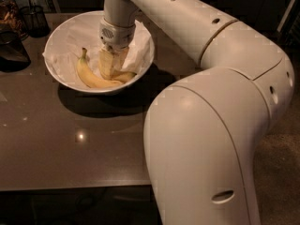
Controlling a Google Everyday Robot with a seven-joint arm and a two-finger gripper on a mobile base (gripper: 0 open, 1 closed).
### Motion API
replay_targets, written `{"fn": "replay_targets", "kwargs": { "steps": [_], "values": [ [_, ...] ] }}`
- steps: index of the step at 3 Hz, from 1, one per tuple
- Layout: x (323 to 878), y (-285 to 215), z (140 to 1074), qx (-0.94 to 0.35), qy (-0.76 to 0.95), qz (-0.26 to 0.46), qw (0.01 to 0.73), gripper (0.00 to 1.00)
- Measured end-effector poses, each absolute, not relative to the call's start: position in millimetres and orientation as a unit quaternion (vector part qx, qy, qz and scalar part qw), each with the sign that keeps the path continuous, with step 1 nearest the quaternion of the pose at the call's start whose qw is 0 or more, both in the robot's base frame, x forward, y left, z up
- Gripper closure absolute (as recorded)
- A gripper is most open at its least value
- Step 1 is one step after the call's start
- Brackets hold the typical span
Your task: Pick banana from white bowl
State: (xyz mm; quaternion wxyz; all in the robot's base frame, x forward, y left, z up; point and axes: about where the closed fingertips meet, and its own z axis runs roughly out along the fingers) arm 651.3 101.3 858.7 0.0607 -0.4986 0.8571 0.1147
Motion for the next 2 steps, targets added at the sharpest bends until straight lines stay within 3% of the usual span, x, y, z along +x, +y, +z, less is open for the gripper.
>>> {"fn": "replay_targets", "kwargs": {
  "steps": [2],
  "values": [
    [646.1, 99.5, 853.0, -0.502, 0.855, 0.121, 0.056, 0.59]
  ]
}}
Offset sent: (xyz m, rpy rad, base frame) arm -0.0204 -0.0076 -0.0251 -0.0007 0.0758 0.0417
